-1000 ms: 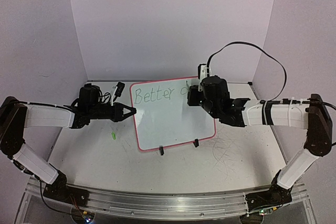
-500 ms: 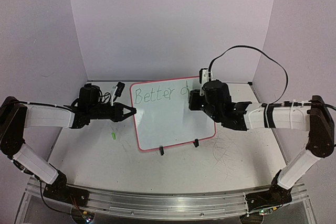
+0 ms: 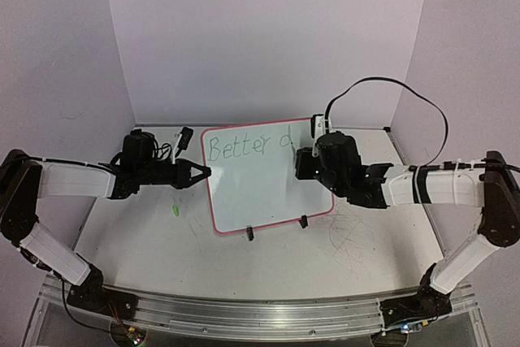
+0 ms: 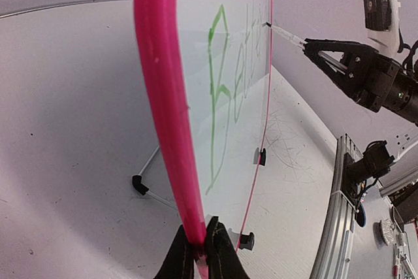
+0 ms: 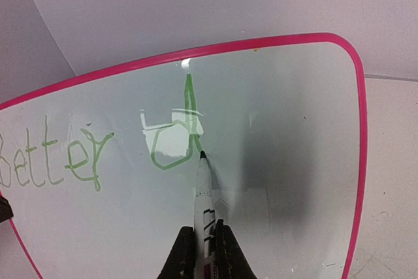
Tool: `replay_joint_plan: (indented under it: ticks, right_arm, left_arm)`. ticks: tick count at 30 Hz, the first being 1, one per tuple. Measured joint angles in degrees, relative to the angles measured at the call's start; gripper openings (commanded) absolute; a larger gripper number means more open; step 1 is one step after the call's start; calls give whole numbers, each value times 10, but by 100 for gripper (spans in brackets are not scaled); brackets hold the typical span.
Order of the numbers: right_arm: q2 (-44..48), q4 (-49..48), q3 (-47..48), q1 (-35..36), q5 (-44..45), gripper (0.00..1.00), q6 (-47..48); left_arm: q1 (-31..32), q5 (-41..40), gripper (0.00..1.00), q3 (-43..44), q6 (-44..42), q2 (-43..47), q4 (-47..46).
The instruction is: Write a sentence on the whiteboard
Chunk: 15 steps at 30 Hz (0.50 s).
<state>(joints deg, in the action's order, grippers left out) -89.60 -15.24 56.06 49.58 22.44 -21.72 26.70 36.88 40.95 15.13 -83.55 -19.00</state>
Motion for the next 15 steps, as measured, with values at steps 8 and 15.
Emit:
replay_joint_plan:
  ticks: [8, 15]
  right_arm:
    - [31, 13, -19, 0, -6, 0, 7]
    - [50, -4, -29, -10, -24, 0, 24]
  left_arm:
    - [2, 1, 0, 3, -2, 0, 0]
    - [2, 0, 0, 3, -3, 0, 0]
